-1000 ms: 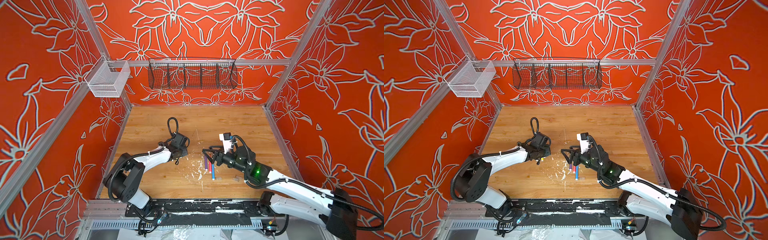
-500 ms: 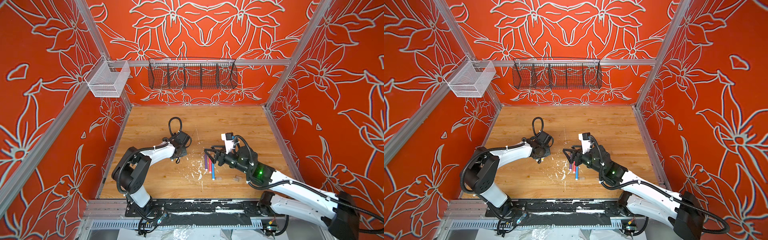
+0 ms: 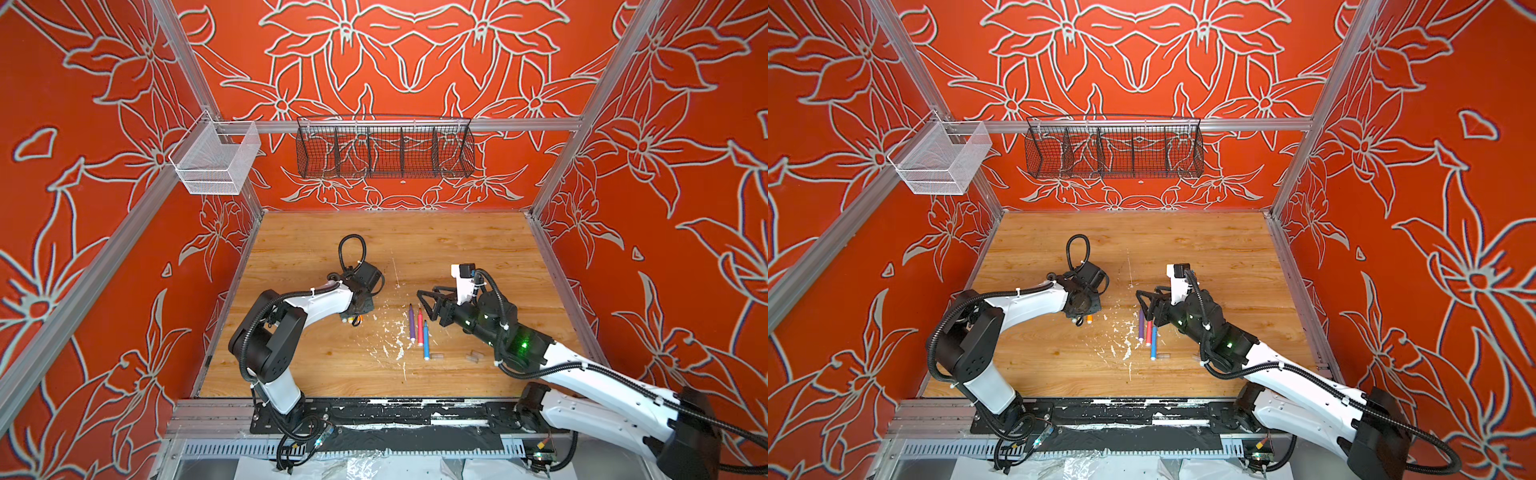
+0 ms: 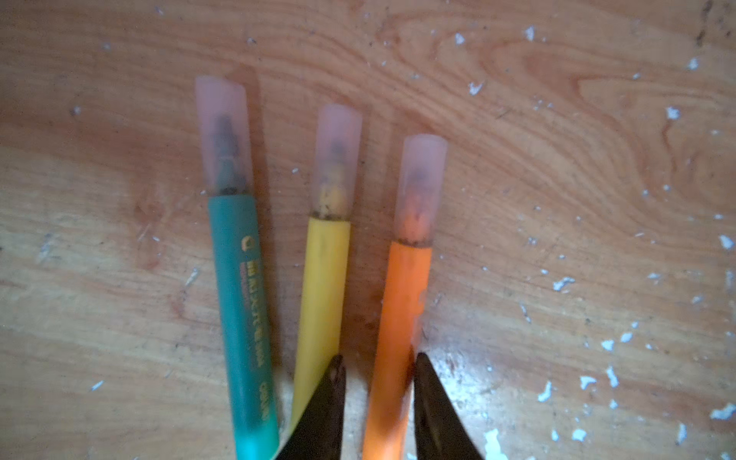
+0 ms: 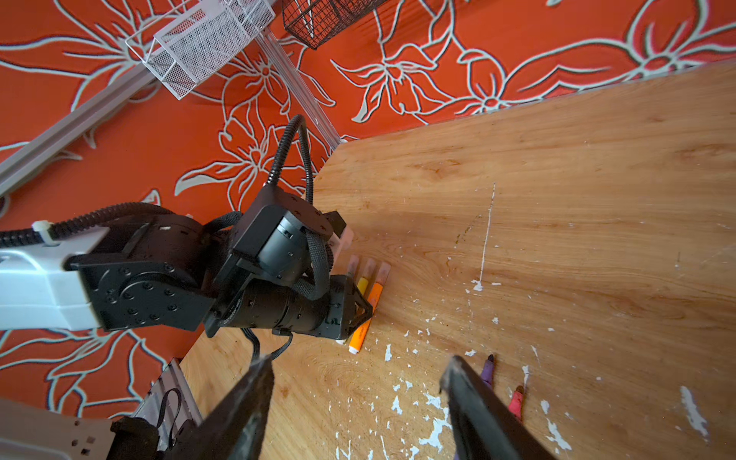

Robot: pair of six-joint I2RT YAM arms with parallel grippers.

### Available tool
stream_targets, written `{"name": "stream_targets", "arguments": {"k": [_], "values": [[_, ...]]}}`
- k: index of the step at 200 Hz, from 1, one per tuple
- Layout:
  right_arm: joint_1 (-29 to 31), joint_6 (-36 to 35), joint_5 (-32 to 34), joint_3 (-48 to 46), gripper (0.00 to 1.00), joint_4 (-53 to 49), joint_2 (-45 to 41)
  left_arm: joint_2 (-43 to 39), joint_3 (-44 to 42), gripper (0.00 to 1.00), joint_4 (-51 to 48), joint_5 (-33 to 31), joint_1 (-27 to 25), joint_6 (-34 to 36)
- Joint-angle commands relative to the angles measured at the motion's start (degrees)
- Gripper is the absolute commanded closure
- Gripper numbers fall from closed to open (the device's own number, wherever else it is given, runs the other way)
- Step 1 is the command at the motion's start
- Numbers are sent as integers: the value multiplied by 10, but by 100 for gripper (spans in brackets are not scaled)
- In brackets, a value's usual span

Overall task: Insert the pens into the pen caps
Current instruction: 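Lay the capped orange marker by the yellow marker while right gripper withdraws, then move the left gripper over the purple marker and grasp it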

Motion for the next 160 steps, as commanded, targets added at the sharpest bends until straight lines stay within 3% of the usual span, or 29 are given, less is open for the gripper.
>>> {"name": "stream_targets", "arguments": {"k": [1, 37, 68, 107, 128, 160], "values": [[-2, -16, 29, -12, 29, 1, -10, -11, 14, 72, -14, -8, -4, 13], [-7, -23, 69, -12, 29, -12, -1, -60, 25, 72, -23, -71, -46, 53], [-33, 6, 143, 4, 30, -88, 15, -110, 8, 72, 25, -119, -127, 93], [-73, 27, 157, 8, 31, -120, 26, -127, -32, 69, 119, -50, -183, 70], [-81, 27, 162, 6, 32, -120, 29, -108, -12, 76, 90, -50, -203, 49], [-93, 29, 159, 5, 32, -120, 35, -73, 7, 76, 64, -36, -235, 11]]}}
